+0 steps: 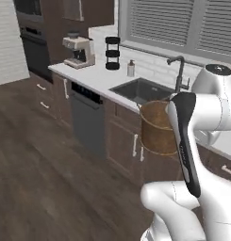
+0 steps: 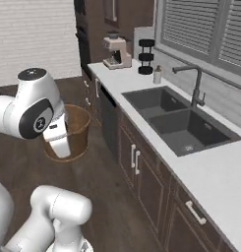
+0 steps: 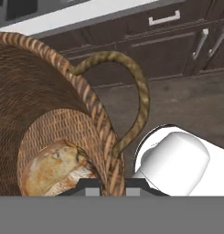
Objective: Open the cabinet, pick up the bread from the cabinet and place it in the basket. Then move the basket to the dining counter.
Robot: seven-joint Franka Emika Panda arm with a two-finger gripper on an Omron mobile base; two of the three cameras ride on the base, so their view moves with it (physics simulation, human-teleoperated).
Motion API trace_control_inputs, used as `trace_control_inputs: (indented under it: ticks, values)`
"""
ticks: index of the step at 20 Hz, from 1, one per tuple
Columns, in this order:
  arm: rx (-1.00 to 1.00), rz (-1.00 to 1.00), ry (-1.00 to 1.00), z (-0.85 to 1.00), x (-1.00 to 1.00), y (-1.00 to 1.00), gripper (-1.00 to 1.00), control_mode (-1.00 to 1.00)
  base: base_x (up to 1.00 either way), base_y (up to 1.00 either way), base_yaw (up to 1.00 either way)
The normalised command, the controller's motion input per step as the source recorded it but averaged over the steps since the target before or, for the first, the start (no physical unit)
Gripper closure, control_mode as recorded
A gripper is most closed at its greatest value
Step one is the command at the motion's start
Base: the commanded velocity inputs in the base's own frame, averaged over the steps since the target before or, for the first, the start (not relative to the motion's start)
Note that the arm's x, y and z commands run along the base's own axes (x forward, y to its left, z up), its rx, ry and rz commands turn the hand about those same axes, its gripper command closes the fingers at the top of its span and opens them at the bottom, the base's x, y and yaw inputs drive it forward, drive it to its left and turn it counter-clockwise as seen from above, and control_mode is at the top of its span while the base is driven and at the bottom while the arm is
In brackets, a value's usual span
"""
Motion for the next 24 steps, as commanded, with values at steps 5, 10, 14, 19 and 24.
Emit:
trace_control_inputs:
  ticks: [5, 10, 14, 19, 24]
  values:
    - [0.0, 0.0, 0.0, 0.0, 0.0, 0.0, 1.0, 1.0, 0.0, 0.06, 0.98]
    - [0.0, 0.0, 0.0, 0.0, 0.0, 0.0, 1.0, 1.0, 0.02, 0.02, 0.98]
    - [0.0, 0.0, 0.0, 0.0, 0.0, 0.0, 1.0, 1.0, 0.09, 0.08, 0.92]
    - [0.0, 0.0, 0.0, 0.0, 0.0, 0.0, 1.0, 1.0, 0.1, 0.67, 0.43]
    - [0.0, 0.0, 0.0, 0.0, 0.0, 0.0, 1.0, 1.0, 0.54, 1.0, 0.03]
